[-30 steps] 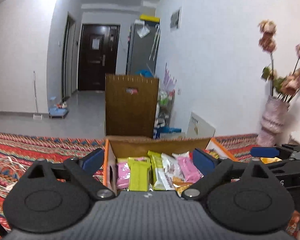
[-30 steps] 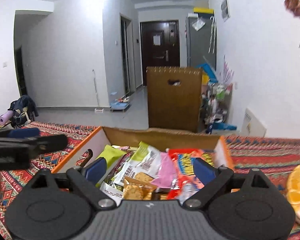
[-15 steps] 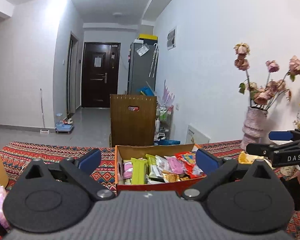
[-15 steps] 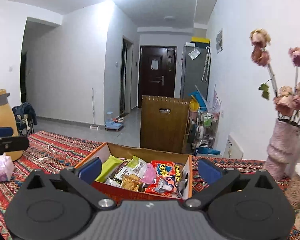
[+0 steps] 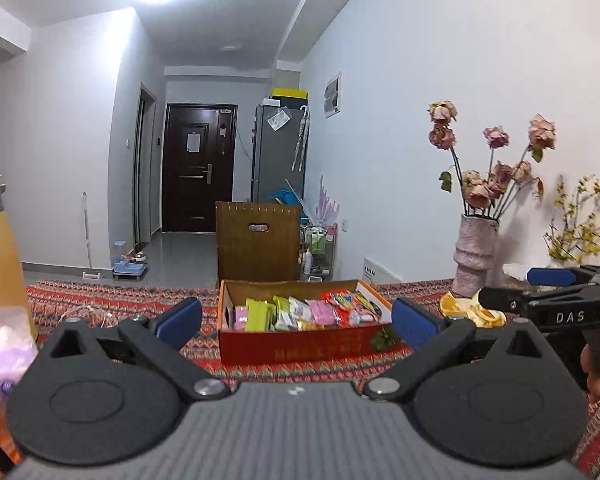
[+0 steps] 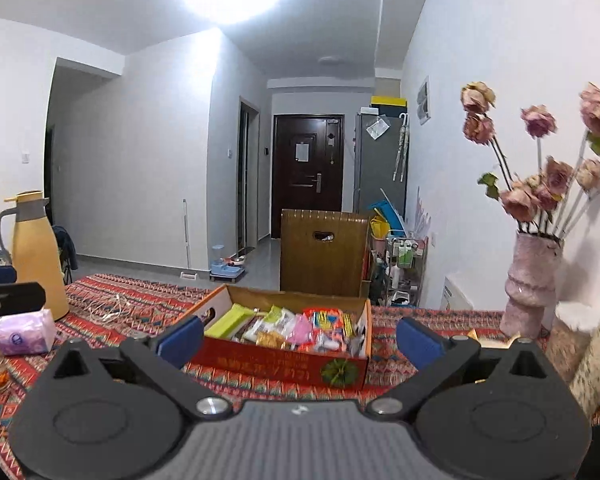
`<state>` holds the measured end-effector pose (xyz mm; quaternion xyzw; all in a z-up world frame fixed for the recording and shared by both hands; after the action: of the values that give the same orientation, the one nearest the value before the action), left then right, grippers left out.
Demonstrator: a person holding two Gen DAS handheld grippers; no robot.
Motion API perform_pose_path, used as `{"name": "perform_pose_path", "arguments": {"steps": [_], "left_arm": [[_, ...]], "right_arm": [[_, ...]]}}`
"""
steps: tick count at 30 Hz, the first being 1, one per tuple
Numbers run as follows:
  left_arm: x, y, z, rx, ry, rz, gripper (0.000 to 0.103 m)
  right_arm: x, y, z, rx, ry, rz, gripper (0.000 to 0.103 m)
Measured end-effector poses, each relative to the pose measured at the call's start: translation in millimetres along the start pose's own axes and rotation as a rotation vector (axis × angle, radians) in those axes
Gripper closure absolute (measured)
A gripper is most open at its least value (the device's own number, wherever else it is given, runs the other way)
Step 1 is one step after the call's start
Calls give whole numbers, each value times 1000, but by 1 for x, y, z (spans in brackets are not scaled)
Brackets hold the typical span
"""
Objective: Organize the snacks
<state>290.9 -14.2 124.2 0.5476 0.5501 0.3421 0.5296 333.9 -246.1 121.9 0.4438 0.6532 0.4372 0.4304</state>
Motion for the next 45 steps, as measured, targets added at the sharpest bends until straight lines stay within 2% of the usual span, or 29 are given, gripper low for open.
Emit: {"name": "perform_pose_path", "arguments": {"steps": [5,12,16,18,20,24,28,33,45], "left_arm": [[-10,-31,-38,-2,9,-7,0],[-16,-91,-96,24,18,-9,0],[-13,-128,-127,47,50,18,0],[-10,-141,-144,39,80,-15,0],[-8,-153,-156,54,91,-52,0],[-13,-178,-172,89,105,-13,0],[-18,-187,-170,124,60,-23,0],[-18,-187,-172,118,60,-25,0],[-18,-182,-173,103,66,-24,0]], "right_arm": [[15,-37,-40,0,-5,0,0],[42,-97,-110,-8,-1,2,0],[64,-139,-143,16,-23,-28,0],[68,-158,-159,43,-71,-2,0],[73,-176,-174,70,-62,42,0],[83,-205,-200,111,-56,84,0],[89,-203,-208,96,-43,83,0],[90,-201,-209,85,-23,124,0],[91,-195,-203,87,-1,110,0]]}}
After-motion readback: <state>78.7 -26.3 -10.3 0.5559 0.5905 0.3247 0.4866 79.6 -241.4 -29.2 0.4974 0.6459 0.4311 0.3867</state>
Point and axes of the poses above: each gripper's, at about its wrist camera, not at the fingertips, and z roughly the way its jaws point, x to its left, y to its top, the point moved 9 cm from there along z, roughly the way its jaws point, and after that the axes turned 10 degrees about -z, right-handed, at the moved point
